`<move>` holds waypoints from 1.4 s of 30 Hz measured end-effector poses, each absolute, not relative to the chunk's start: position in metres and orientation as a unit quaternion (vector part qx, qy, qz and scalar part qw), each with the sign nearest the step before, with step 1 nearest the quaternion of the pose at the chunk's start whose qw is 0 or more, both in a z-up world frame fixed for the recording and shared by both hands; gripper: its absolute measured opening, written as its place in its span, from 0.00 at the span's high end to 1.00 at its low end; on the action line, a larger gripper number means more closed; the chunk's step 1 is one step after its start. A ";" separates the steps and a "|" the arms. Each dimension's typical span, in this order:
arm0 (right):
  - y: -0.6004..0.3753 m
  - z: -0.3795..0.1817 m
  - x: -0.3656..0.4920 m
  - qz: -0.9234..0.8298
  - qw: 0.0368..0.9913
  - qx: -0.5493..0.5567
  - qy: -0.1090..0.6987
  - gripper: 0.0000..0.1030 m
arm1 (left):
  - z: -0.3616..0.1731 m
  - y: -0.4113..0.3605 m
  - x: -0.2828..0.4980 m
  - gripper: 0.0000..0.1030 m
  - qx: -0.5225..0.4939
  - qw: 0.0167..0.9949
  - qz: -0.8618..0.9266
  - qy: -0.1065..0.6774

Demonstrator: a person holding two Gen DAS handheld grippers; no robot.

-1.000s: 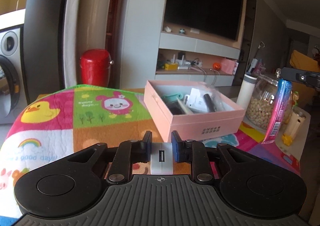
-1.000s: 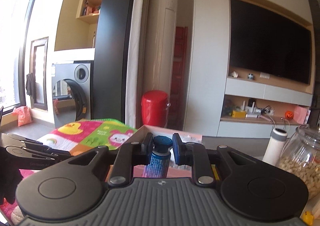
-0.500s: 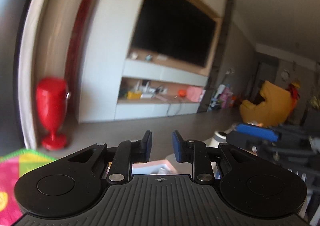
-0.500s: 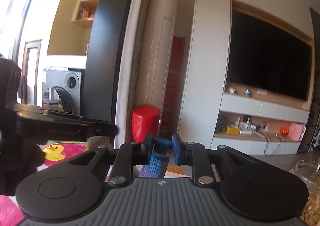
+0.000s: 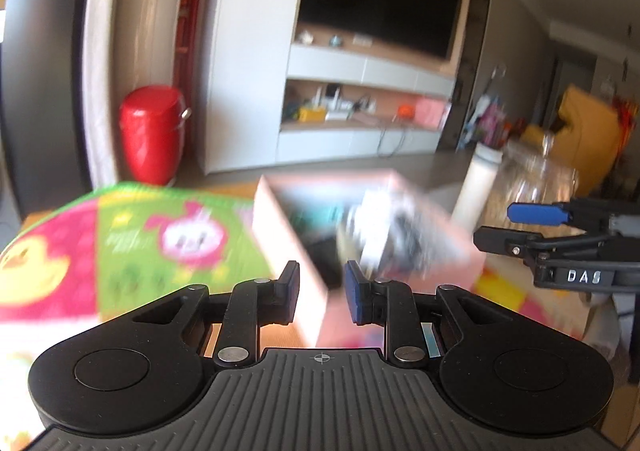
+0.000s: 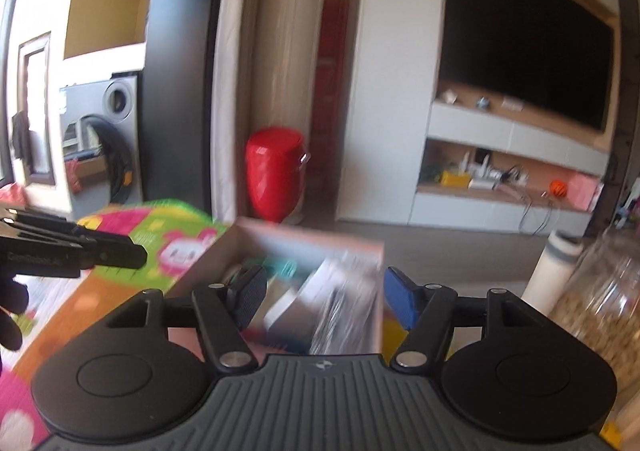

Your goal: Organize rigid objects

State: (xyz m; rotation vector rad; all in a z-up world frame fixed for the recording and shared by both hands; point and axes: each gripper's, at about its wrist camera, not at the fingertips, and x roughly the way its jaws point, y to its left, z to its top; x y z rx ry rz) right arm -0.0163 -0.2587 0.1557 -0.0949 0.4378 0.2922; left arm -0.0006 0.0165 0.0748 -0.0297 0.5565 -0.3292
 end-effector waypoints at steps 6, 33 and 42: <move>-0.241 0.105 -0.041 0.167 0.935 -0.001 0.312 0.28 | 0.035 0.021 -0.029 0.74 0.007 0.937 -0.091 0.338; -0.221 0.050 -0.030 0.058 0.935 0.010 0.350 0.00 | -0.005 -0.018 -0.026 0.52 0.010 0.948 -0.043 0.314; -0.227 0.048 -0.038 0.074 0.940 0.011 0.333 0.00 | -0.005 -0.018 -0.027 0.51 0.010 0.948 -0.041 0.314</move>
